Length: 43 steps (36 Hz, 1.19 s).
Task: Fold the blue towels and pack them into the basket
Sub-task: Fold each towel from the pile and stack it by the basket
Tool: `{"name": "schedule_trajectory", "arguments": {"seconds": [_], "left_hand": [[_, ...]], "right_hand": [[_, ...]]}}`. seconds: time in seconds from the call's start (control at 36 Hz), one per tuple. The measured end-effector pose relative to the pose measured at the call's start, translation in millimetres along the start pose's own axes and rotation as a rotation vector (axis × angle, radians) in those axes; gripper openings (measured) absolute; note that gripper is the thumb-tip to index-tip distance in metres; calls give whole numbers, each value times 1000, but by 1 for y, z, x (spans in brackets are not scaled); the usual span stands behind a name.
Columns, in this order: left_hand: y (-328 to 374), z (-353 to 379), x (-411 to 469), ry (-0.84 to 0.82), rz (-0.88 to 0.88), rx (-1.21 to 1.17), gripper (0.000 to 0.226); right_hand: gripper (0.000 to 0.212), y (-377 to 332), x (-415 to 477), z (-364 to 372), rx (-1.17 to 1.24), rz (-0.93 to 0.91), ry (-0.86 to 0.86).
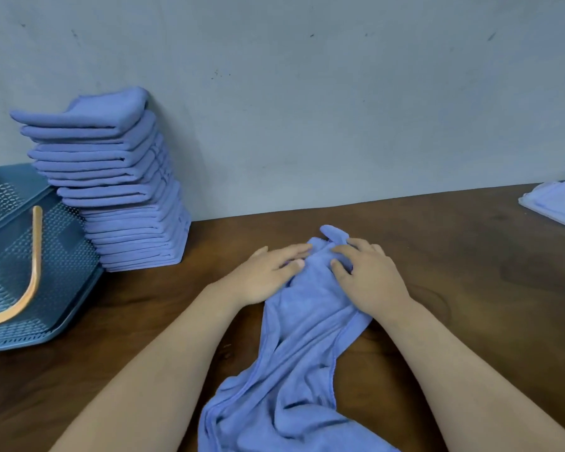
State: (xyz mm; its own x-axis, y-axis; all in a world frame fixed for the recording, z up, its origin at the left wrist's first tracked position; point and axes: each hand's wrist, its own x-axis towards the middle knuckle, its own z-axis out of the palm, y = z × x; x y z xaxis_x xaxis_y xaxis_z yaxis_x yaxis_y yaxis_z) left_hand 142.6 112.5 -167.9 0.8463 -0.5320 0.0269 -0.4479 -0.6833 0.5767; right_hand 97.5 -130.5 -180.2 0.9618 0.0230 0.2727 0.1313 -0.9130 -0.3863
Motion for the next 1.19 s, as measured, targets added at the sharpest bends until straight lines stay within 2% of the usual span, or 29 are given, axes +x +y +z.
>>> {"name": "schedule_trajectory", "arguments": {"seconds": [0.11,0.19,0.28,0.36,0.44,0.53,0.64,0.78,0.94,1.19], "left_hand": [[-11,2,0,26,-38,256,60],[-22,-6,-7,144,-180,350,59],[-33,-13,-15,270,-379,404,56],[-38,-13,-17,303,-507,397,62],[-41,-14,-16,349,-503,329,63],[-44,-15,-17,401,-504,245,57],[-52,-21,-25,343,-504,271,54],[-62,-34,-33,317,-540,303,53],[-46,-25,-46,533,-429,243,42],[-15,6,-132,479,-299,221,27]], "right_hand": [[42,5,3,-1,151,87,31],[46,9,7,-4,261,169,80],[48,12,9,0,174,235,46],[60,12,9,5,100,247,37],[59,15,9,5,103,222,70],[44,16,9,4,81,180,65],[29,22,9,5,79,135,47],[25,30,20,1,78,188,71],[24,27,10,-6,147,166,197],[17,21,-45,-15,316,11,103]]}}
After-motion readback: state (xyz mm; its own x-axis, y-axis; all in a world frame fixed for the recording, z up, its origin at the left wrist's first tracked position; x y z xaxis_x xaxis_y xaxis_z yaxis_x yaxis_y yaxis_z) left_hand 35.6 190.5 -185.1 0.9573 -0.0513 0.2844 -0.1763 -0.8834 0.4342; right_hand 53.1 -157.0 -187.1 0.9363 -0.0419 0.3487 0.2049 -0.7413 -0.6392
